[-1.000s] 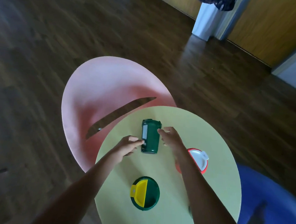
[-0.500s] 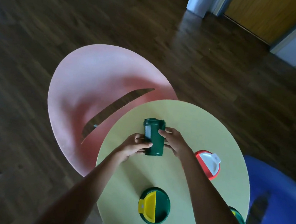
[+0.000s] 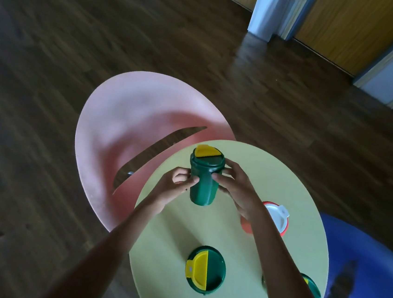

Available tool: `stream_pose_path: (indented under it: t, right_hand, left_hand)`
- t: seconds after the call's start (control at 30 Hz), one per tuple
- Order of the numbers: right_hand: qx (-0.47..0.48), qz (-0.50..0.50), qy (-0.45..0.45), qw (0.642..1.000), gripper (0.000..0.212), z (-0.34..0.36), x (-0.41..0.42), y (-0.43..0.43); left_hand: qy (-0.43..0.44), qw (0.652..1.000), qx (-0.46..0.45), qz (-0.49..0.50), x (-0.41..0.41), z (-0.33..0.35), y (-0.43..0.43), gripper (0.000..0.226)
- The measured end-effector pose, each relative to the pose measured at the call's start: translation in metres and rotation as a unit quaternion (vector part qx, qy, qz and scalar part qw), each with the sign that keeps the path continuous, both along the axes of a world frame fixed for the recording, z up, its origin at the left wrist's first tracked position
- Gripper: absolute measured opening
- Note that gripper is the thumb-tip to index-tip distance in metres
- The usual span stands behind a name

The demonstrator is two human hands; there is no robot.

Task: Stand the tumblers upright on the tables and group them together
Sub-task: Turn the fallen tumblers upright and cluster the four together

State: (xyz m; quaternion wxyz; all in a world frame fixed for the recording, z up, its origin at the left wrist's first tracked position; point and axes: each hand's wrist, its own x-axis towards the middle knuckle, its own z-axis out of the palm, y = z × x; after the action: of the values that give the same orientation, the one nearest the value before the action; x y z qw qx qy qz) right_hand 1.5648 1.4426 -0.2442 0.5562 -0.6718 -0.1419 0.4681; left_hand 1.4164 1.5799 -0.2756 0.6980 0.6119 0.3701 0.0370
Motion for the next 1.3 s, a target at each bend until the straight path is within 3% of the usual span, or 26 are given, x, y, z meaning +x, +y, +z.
stream_pose_path:
  t: [0.2,0.27,0.53,1.1,1.2,1.3]
  right_hand:
    - [0.025,0.038,0.022,0.999,0.064,-0.001,-0.019,-0.029]
    - [0.024,0.038,0.023,0.999,0.071,-0.006,-0.026,-0.035]
    - [0.032,0.025,0.007,0.999,0.06,-0.03,-0.055,-0.051]
    - [-0.008,0.014,0.011,1.0,0.069,-0.042,-0.066,-0.064]
    - [-0.024,-0.011,0.005,1.0,0.066,-0.031,-0.07,-0.074]
    - [0.001,-0.027,-0.005,1.0,0.047,-0.006,-0.075,-0.097]
  left_hand:
    - [-0.007,0.999,0.048,-0.024,-0.021,0.002,-0.015,0.034]
    - [-0.019,0.999,0.046,-0.018,-0.028,-0.002,-0.022,0.041]
    - [-0.027,0.999,0.018,-0.041,-0.05,-0.02,-0.038,0.063]
    - [-0.022,0.996,-0.043,-0.07,-0.049,-0.028,-0.052,0.089]
    - [0.027,0.998,0.024,-0.055,-0.054,-0.023,-0.061,0.071]
    - [0.06,0.995,0.084,-0.006,-0.066,-0.015,-0.077,0.042]
